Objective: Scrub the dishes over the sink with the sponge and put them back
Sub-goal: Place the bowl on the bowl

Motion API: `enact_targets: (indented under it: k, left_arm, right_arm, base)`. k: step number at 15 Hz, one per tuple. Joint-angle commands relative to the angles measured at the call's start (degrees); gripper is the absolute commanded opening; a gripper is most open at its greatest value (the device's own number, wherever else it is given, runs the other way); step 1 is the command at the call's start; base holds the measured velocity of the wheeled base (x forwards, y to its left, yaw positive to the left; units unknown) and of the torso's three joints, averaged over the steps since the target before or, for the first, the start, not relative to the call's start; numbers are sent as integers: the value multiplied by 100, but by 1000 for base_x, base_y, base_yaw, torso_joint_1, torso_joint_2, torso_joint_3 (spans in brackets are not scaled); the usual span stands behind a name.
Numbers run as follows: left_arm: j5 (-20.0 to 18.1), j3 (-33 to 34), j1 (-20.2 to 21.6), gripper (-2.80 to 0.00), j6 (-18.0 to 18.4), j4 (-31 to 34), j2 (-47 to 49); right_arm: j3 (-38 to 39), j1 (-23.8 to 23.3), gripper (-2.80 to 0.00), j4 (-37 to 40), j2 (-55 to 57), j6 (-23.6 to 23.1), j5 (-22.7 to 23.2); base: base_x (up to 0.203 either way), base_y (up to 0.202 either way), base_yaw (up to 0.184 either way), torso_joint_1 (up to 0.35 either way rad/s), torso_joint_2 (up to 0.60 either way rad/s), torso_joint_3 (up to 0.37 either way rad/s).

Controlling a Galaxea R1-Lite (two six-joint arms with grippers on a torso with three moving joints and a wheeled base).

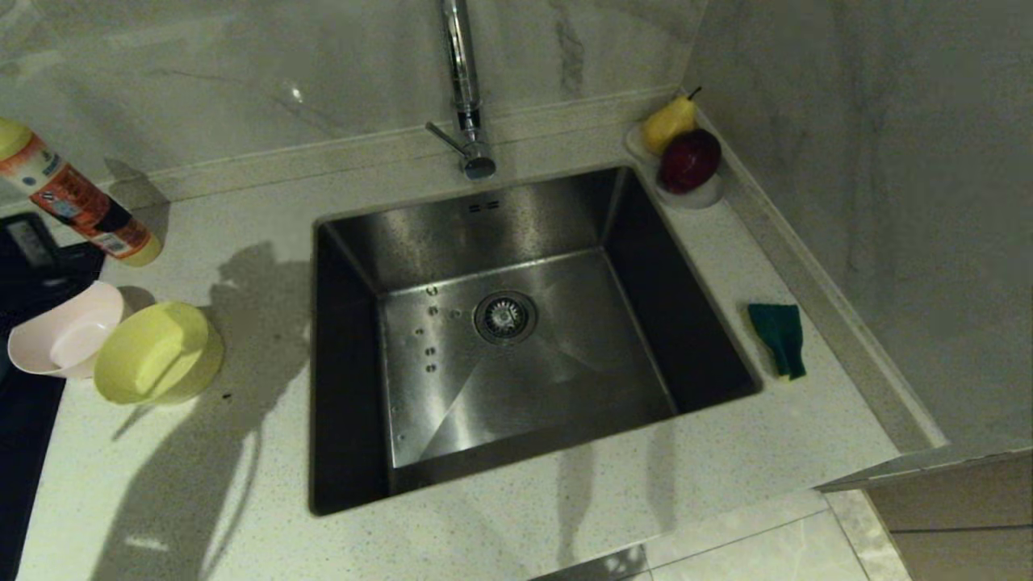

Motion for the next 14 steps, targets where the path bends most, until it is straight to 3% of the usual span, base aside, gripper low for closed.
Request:
enact_targets:
  k: [1, 5, 8, 11, 14]
  left_arm:
    - [132, 481, 729, -280, 390, -347, -493]
    - [118, 343, 1470, -280, 488, -589, -182]
    - [-26, 263, 2063, -280, 71, -545, 326]
    - [-724, 213, 2473, -280, -439, -386, 478]
    - [-1444, 271, 2481, -280, -536, -319, 341]
  right_arm:
    - [1, 0, -280, 0, -1, -4, 2]
    - [1, 0, -280, 0, -1, -4, 2]
    - [1, 0, -280, 0, -1, -4, 2]
    - [1, 0, -280, 0, -1, -4, 2]
    - [1, 0, -280, 0, -1, -4, 2]
  base:
    - [0, 0, 0, 0, 0, 0]
    - [0, 0, 0, 0, 0, 0]
    - [0, 0, 0, 0, 0, 0]
    - [0, 0, 0, 0, 0, 0]
    - [0, 0, 0, 0, 0, 0]
